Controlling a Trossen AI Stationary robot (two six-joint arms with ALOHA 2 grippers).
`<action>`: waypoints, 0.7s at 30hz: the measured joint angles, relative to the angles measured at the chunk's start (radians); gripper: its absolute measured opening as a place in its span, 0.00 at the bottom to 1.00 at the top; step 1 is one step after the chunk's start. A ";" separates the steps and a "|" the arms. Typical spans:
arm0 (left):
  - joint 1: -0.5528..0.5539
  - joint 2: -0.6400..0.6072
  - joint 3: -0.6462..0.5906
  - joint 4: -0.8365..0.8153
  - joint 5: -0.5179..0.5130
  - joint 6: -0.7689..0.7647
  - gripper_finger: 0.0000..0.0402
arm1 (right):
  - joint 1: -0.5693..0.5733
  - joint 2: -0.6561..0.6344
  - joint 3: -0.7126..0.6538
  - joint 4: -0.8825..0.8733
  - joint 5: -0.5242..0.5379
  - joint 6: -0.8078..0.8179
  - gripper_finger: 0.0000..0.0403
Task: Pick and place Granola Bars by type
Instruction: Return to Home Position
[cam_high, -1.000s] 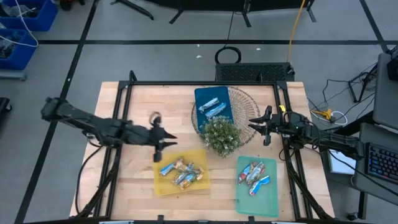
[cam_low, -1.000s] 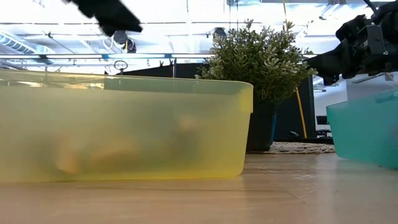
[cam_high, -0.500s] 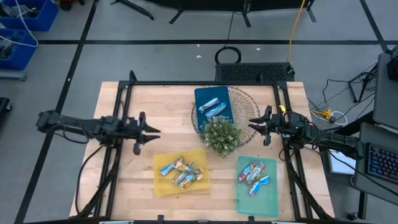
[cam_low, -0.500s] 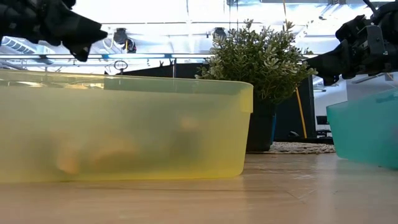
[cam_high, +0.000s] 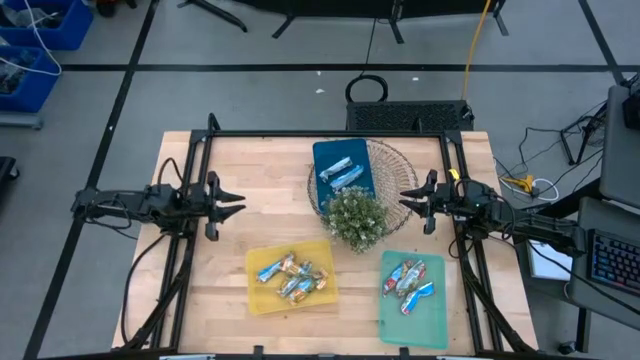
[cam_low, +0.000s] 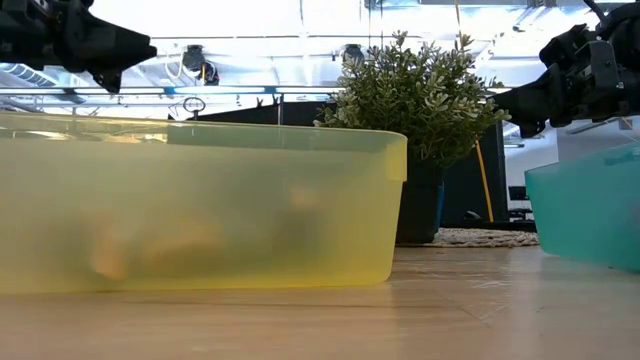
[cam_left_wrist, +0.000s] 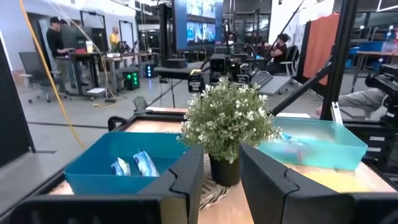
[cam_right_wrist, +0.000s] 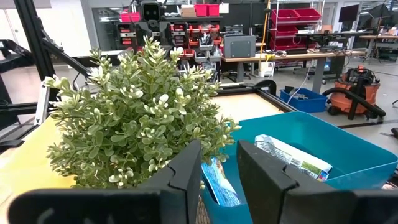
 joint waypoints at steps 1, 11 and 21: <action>0.000 -0.009 0.000 -0.008 0.000 0.003 0.27 | 0.000 0.000 0.000 0.000 0.000 0.000 0.23; 0.000 -0.048 -0.001 -0.073 -0.009 -0.008 0.27 | 0.000 0.000 0.000 0.000 0.000 0.000 0.23; 0.000 -0.054 -0.021 -0.082 -0.009 0.009 0.27 | 0.000 0.000 0.000 0.000 0.000 0.000 0.23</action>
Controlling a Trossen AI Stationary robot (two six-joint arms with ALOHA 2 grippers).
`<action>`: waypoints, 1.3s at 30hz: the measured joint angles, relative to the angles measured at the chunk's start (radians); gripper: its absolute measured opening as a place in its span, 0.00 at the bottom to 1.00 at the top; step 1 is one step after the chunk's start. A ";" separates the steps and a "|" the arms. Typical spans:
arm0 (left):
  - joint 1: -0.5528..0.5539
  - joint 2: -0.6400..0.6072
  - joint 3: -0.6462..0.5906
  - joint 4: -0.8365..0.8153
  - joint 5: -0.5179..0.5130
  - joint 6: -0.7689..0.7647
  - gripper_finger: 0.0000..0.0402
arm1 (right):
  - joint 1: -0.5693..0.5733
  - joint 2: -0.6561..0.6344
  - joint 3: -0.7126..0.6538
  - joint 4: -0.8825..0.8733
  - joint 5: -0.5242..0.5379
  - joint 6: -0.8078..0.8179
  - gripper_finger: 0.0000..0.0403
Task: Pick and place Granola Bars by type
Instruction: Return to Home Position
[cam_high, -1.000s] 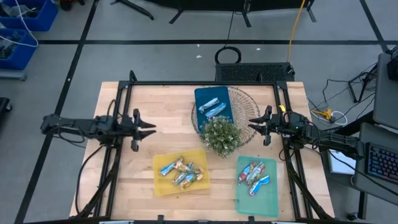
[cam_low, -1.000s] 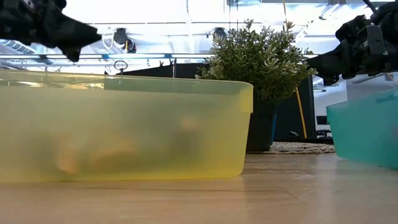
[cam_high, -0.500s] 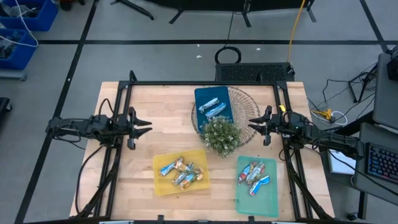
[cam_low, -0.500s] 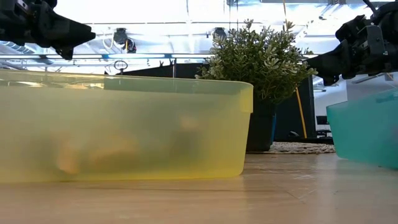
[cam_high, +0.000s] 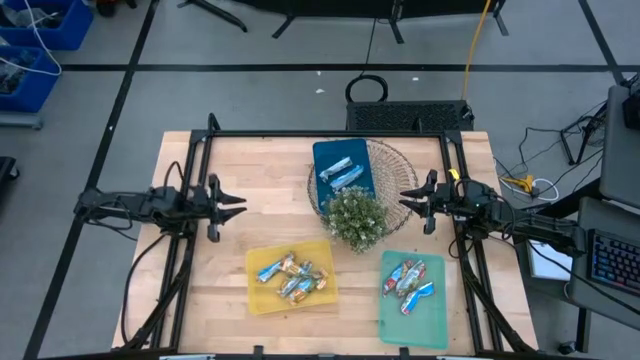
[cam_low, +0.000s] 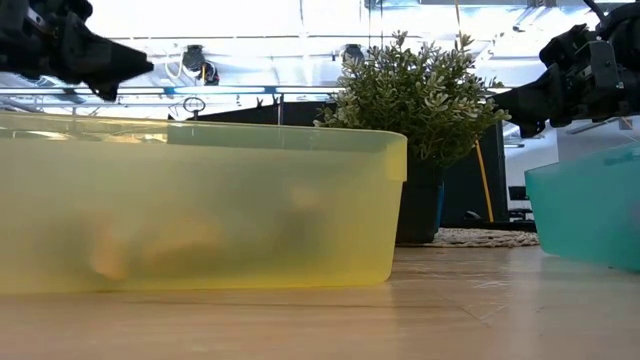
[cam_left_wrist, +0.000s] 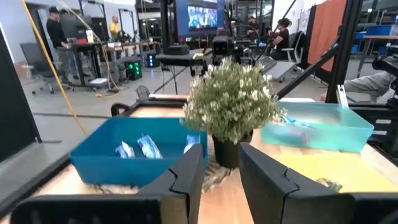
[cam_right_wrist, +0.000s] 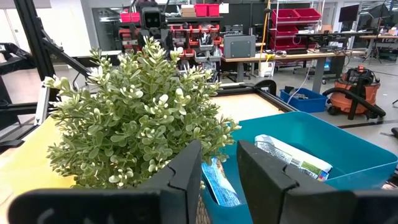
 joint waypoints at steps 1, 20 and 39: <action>0.000 -0.006 -0.014 0.004 0.000 -0.008 0.27 | 0.000 0.000 0.000 0.000 0.000 0.000 0.23; 0.007 -0.030 -0.148 0.110 0.006 -0.028 0.27 | 0.000 0.000 0.000 0.000 0.000 0.000 0.23; 0.011 0.016 -0.148 0.122 0.002 -0.036 0.27 | 0.000 0.000 0.000 0.000 0.000 0.000 0.23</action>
